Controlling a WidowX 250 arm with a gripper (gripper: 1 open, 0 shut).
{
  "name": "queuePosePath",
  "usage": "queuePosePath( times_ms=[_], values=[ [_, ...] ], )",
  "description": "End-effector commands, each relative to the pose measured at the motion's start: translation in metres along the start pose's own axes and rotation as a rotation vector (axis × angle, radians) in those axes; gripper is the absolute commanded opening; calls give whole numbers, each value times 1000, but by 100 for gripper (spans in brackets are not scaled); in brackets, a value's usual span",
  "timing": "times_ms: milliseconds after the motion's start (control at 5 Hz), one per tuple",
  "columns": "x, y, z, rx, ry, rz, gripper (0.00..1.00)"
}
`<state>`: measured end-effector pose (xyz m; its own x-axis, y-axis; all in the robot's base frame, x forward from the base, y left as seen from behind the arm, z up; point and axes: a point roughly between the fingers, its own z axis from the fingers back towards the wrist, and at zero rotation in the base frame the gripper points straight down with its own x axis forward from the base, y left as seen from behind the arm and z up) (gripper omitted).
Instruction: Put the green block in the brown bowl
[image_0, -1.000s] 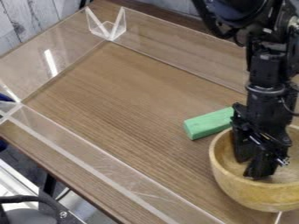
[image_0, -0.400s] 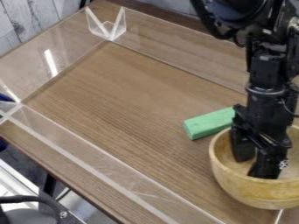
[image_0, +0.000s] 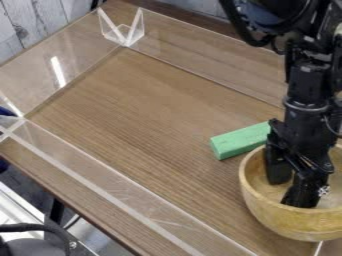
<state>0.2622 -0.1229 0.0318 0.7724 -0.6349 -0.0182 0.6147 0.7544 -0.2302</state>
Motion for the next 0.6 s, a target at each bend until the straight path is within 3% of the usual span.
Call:
queuePosePath(
  times_ms=[0, 200, 400],
  values=[
    [2, 1, 8, 51, -60, -34, 100],
    [0, 5, 9, 56, -80, -47, 0],
    [-2, 9, 10, 58, -98, -61, 100]
  ],
)
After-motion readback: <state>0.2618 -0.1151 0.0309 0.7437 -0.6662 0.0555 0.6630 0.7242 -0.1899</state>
